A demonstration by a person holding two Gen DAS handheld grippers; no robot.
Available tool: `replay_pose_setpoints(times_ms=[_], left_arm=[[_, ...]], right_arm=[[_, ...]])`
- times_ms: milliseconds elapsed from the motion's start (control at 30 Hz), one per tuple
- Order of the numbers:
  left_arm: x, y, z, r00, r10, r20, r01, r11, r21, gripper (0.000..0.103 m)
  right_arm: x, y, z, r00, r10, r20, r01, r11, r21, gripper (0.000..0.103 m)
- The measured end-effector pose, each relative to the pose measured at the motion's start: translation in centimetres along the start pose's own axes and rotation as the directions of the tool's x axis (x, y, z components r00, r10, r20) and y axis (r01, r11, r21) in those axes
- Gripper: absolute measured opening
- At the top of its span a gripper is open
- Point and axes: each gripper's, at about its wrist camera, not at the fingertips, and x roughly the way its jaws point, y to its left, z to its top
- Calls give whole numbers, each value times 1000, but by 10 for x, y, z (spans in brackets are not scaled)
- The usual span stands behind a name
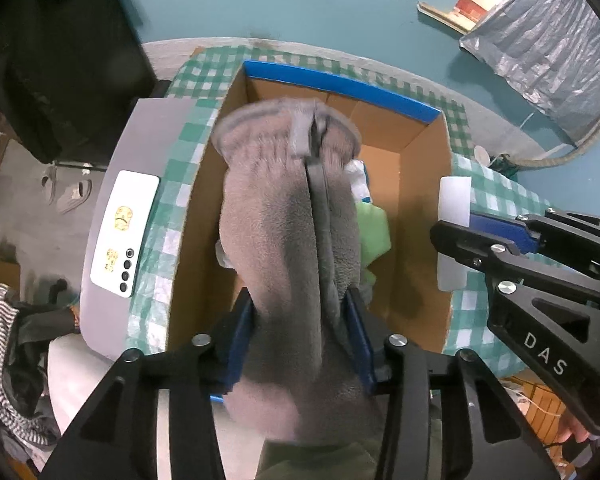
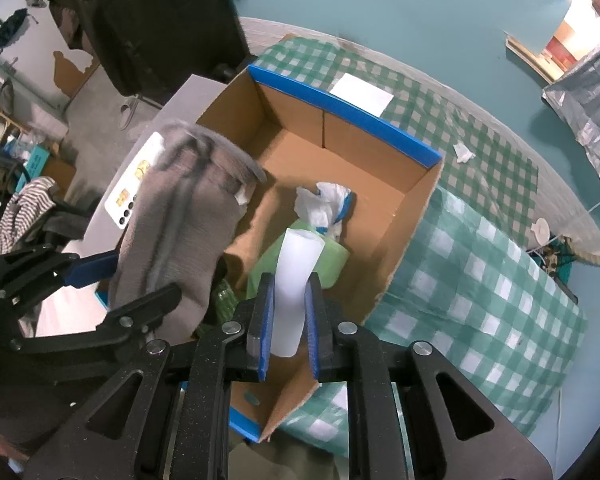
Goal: Organize soft objects
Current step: 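Open the right gripper to drop the foam tube into the box while the left holds the mitt, then open the left gripper to drop the towel mitt into the box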
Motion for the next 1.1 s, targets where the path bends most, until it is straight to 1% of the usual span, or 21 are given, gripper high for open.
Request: replay_pose_setpoints(times_ms=[67,133,167,300,333,367,500,567,633,867,1000,1100], left_arm=[[-2,2,0,1000,7,9,-7,1000,-4,53],[-3,4,0,1000,12,10,-12,1000,-7,55],[-4,5,0,1000,15,10,-15,1000,-9,55],[-9,9,1,1000,11,18,-11,1000,-25,57],[-10,9,1,1000,13,19,-12,1000,-28,57],[-11,9,1,1000,16,20,-15,999,-32,57],[-18,10,1,1000,6,29,-5,999,-47,59],[-23,8,0,999,9,38,-7,999,-46,62],[-27,6,0,999,11,46,-9,999,-44,64],[-40,3,-2,996,43,72,-41,999,-34,65],[-51,1,-3,994,60,90,-58,998,-32,66],[-61,-1,-3,991,70,111,-67,997,-27,70]], right_arm=[[2,2,1,1000,5,-4,-5,1000,0,16],[3,3,2,1000,7,-7,-7,1000,-1,19],[3,4,2,1000,8,-9,-8,1000,-3,21],[3,6,2,1000,11,-13,-11,1000,-6,21],[2,6,2,1000,9,-13,-9,1000,-7,27],[2,6,2,1000,5,-12,-5,1000,-6,36],[-4,4,1,1000,-7,-2,7,1000,3,41],[-8,3,0,1000,-12,9,12,1000,7,47],[-14,-1,-1,1000,-21,22,20,1000,13,49],[-41,-10,-3,996,-28,80,24,999,40,54],[-57,-16,-4,993,-39,114,33,998,55,55],[-66,-19,-5,990,-51,129,44,997,58,55]])
